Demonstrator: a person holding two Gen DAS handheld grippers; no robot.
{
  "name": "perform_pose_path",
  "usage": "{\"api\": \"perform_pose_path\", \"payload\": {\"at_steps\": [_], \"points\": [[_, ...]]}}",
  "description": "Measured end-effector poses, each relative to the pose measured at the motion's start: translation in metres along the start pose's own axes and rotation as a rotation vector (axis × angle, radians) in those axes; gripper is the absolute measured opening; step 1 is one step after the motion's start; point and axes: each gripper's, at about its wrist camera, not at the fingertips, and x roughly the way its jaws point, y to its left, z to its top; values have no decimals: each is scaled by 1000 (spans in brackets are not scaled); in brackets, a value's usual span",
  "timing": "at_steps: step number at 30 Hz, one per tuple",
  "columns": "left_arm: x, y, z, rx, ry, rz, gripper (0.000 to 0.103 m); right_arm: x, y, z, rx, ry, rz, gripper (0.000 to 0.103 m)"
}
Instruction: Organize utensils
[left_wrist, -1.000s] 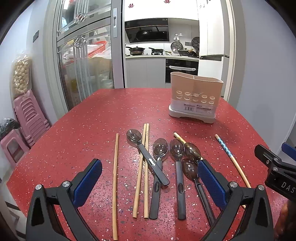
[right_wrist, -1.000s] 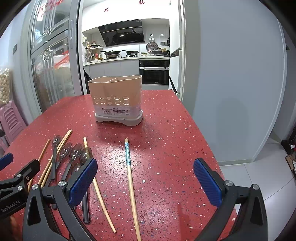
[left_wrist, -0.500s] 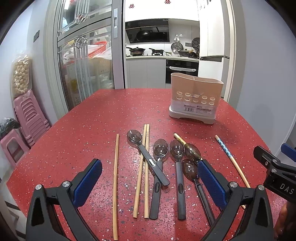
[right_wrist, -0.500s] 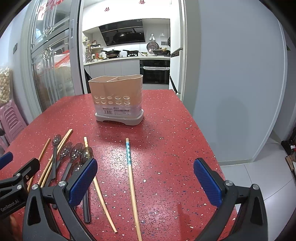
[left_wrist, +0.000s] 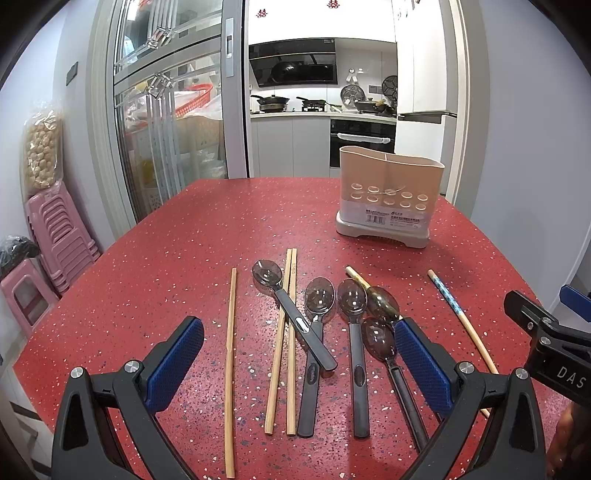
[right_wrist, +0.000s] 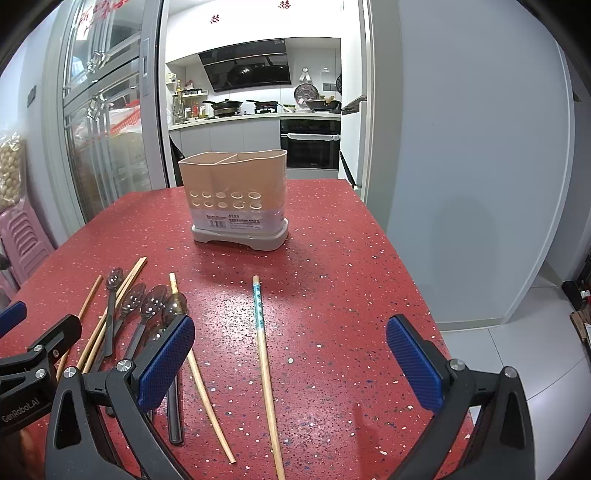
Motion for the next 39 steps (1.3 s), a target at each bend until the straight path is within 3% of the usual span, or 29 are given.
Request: {"api": "perform_pose_path", "payload": {"at_steps": [39], "points": [[-1, -4, -1, 1, -2, 0, 103, 0, 6, -1, 0, 5, 4, 103]]}}
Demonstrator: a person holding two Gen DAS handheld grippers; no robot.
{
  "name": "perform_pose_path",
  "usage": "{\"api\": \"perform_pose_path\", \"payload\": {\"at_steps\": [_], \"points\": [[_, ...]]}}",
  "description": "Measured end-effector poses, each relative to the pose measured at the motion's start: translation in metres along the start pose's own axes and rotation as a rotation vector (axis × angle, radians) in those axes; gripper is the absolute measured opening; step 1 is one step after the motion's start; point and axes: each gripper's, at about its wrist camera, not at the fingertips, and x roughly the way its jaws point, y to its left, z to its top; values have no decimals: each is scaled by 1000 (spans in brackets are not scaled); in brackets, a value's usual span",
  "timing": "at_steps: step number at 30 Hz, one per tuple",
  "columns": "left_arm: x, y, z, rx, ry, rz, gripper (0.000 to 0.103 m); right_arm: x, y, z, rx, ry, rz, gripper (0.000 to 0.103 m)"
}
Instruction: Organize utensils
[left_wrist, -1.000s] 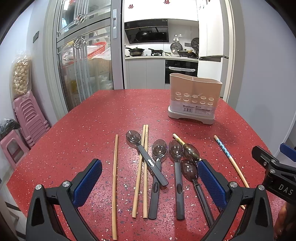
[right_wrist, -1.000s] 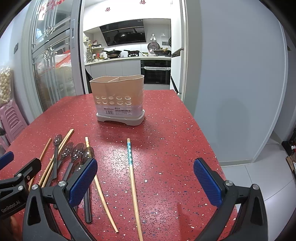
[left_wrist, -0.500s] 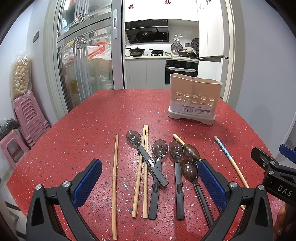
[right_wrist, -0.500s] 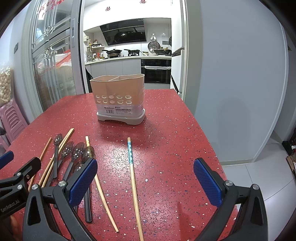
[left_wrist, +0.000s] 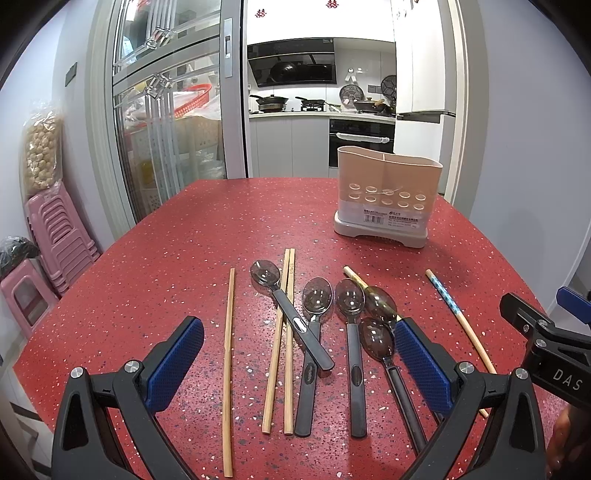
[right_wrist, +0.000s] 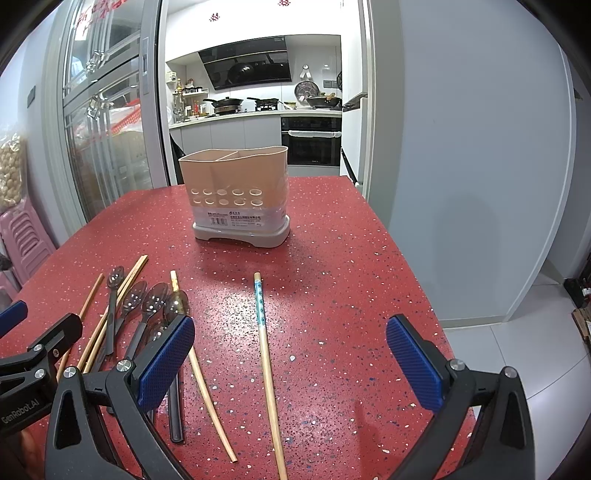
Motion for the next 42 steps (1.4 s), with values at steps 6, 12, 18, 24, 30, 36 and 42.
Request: {"api": "perform_pose_path", "payload": {"at_steps": [6, 12, 18, 24, 30, 36, 42], "points": [[0, 0, -1, -1, 0, 1, 103, 0, -1, 0, 0, 1, 0, 103], [0, -1, -1, 0, -1, 0, 103, 0, -1, 0, 0, 1, 1, 103], [0, -2, -2, 0, -1, 0, 103, 0, 0, 0, 2, 2, 2, 103], [0, -2, -2, -1, -2, 1, 103, 0, 0, 0, 2, 4, 2, 103], [0, -2, -2, -3, 1, 1, 103, 1, 0, -1, 0, 11, 3, 103], [11, 4, -2, -20, 45, 21, 103, 9, -3, 3, 1, 47, 29, 103], [37, 37, 7, -53, 140, 64, 103, 32, -5, 15, -31, 153, 80, 103]]}}
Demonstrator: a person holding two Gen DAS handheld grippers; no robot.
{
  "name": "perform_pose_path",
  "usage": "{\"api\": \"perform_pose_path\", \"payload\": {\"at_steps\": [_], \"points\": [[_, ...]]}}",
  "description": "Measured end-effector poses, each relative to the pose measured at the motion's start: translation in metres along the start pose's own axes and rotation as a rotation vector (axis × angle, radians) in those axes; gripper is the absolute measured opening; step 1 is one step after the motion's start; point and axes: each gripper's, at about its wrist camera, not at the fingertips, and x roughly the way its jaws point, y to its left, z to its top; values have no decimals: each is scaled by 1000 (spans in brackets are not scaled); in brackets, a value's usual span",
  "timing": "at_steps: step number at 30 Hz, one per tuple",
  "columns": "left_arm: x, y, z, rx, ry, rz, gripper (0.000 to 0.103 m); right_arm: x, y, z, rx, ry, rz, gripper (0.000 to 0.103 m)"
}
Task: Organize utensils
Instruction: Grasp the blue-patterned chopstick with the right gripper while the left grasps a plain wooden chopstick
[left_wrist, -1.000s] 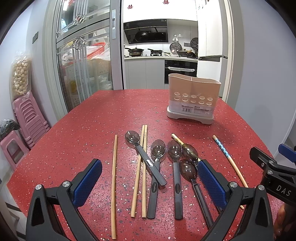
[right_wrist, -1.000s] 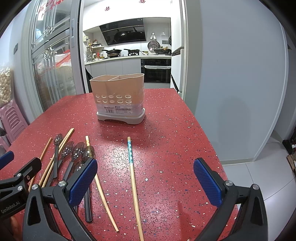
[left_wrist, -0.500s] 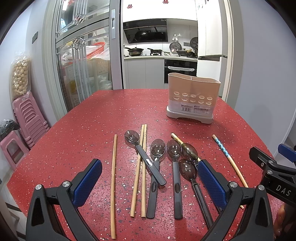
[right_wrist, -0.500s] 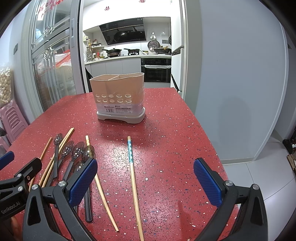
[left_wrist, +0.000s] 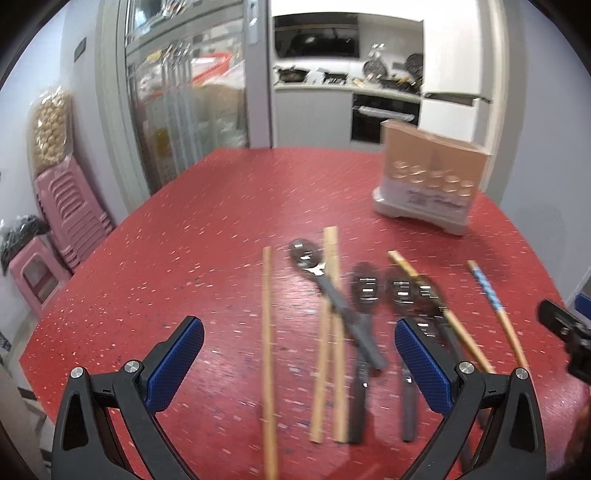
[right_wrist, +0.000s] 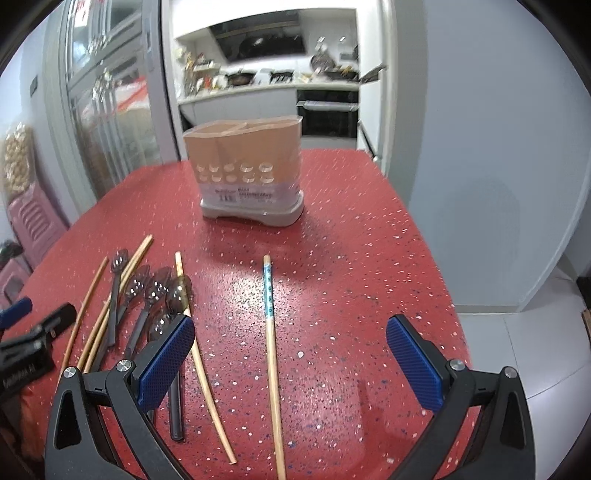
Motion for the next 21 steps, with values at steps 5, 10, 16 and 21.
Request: {"api": "perform_pose_path", "payload": {"at_steps": [5, 10, 16, 21], "points": [[36, 29, 16, -16, 119, -12, 103, 32, -1, 20, -51, 152, 34, 103], [70, 46, 26, -36, 225, -33, 103, 71, 2, 34, -105, 312, 48, 100], [97, 47, 32, -26, 316, -60, 103, 107, 10, 35, -142, 461, 67, 84], [105, 38, 39, 37, 346, -58, 103, 117, 21, 39, -189, 504, 65, 75]]}}
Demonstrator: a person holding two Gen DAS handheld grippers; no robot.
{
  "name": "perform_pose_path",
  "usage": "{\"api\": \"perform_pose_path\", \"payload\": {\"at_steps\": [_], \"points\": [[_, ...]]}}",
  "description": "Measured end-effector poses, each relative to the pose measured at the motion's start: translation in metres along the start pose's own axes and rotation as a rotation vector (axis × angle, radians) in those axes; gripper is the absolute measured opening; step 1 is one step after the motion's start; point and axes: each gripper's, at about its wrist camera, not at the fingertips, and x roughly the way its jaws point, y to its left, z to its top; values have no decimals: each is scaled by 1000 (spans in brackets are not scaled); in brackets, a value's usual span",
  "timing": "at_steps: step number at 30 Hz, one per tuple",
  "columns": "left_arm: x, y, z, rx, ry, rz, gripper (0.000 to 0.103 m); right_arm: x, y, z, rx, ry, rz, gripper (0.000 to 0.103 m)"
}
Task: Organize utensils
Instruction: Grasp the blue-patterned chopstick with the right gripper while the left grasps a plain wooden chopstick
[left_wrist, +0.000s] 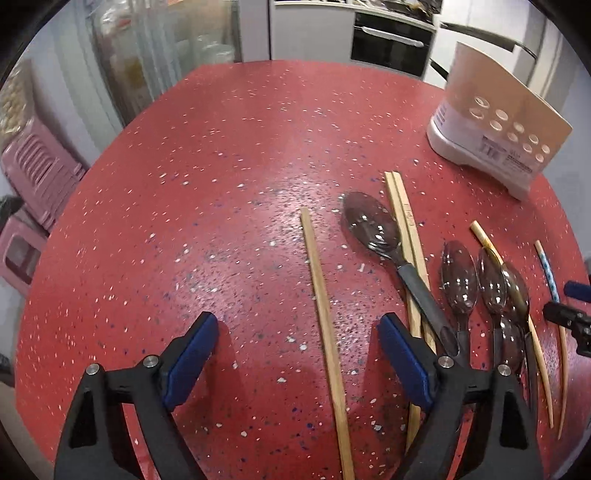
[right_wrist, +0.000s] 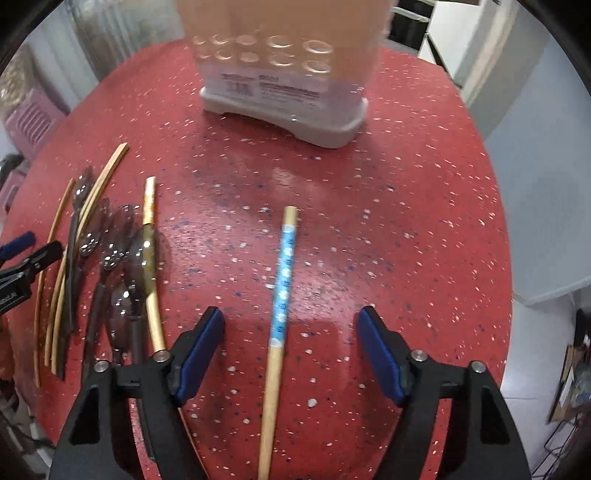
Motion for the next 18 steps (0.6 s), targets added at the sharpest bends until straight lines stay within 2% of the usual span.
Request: {"api": "perform_pose_path", "payload": {"at_steps": [2, 5, 8, 10, 11, 13, 18], "points": [[2, -3, 3, 17, 15, -8, 103, 1, 3, 4, -12, 24, 4, 72], [2, -7, 11, 49, 44, -29, 93, 1, 6, 9, -24, 58, 15, 65], [0, -14, 15, 89, 57, -48, 64, 0, 10, 18, -43, 76, 26, 49], [-1, -17, 17, 103, 60, -56, 34, -4, 14, 23, -58, 77, 33, 30], [0, -17, 17, 105, 60, -56, 34, -6, 14, 23, -63, 76, 35, 26], [0, -17, 17, 94, 55, -69, 32, -10, 16, 24, -79, 72, 37, 10], [-11, -10, 8, 52, 7, -91, 32, -12, 20, 12, -111, 34, 44, 8]]}}
